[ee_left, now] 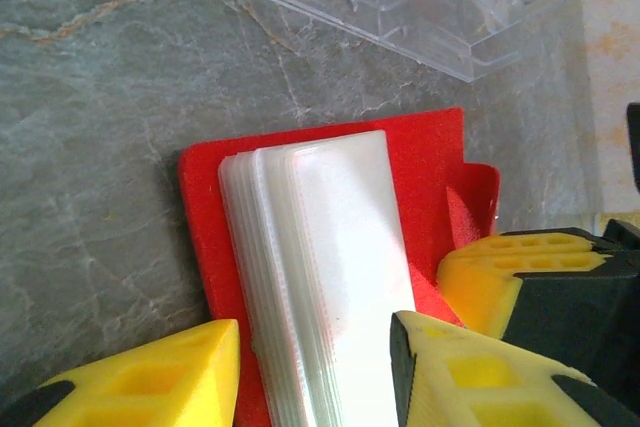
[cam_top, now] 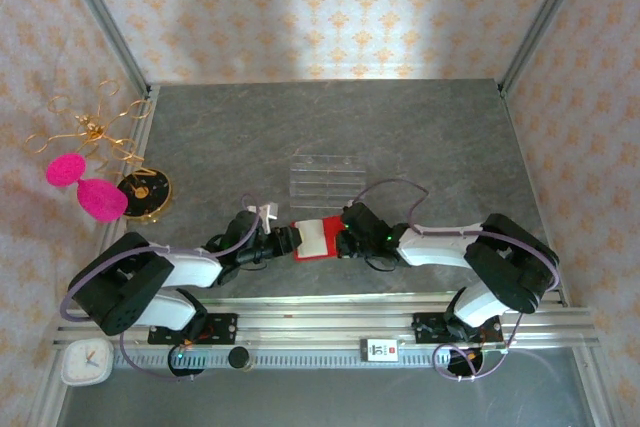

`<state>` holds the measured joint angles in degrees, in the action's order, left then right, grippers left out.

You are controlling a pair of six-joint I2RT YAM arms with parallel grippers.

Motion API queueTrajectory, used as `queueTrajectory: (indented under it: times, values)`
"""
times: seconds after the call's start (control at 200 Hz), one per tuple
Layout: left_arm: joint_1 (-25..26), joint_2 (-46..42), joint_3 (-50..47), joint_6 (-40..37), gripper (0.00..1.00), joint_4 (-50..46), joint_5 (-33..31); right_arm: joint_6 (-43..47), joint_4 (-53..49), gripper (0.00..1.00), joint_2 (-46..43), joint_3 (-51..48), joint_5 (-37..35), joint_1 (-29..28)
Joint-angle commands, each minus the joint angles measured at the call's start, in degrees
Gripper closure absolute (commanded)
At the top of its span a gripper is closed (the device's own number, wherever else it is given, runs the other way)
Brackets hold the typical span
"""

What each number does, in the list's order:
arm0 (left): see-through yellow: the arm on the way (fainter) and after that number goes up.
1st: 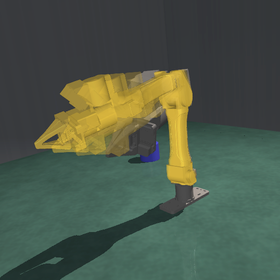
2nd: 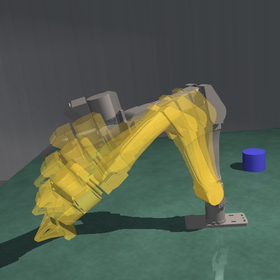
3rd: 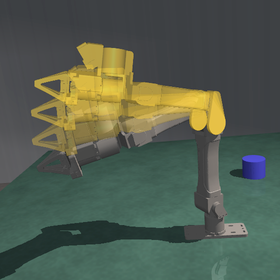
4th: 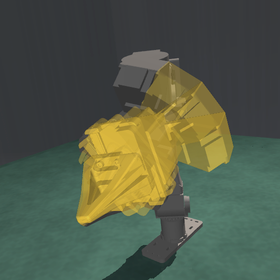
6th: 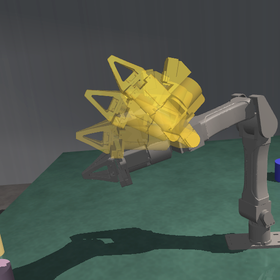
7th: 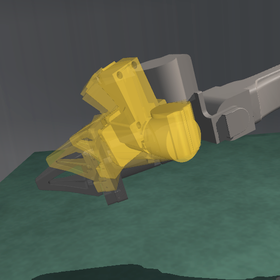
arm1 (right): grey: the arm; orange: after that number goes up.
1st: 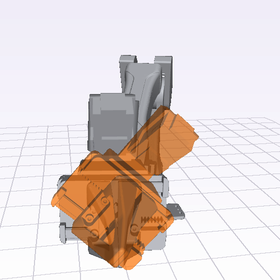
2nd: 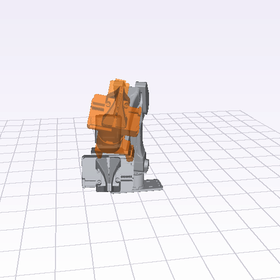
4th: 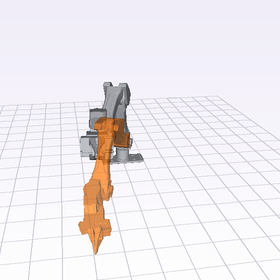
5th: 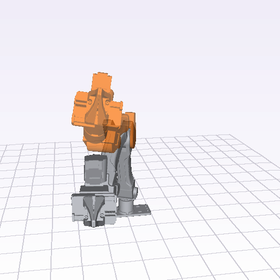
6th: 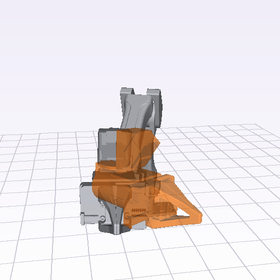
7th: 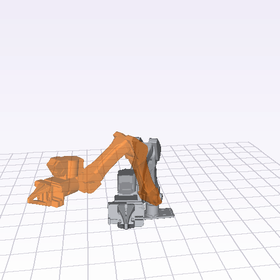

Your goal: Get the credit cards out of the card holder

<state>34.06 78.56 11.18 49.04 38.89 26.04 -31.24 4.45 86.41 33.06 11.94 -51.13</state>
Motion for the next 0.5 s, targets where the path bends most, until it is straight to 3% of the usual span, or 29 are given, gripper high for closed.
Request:
queueTrajectory:
  times: [0.0,0.255,0.44,0.496]
  values:
    - [0.0,-0.5,-1.8,2.2,0.6,10.2,3.1,0.4,3.3,0.91,2.8,-2.0,2.4,-0.1]
    - [0.1,1.1,-1.9,3.6,0.66,12.7,4.3,1.0,6.3,0.9,4.0,-1.9,5.4,-0.1]
    - [0.8,-0.8,0.2,2.6,0.66,3.8,0.3,1.1,6.0,0.89,4.2,-1.0,5.2,-0.1]
    - [1.1,-3.4,0.3,2.0,0.64,0.5,-1.9,1.2,5.8,0.85,3.8,-0.9,4.9,-0.2]
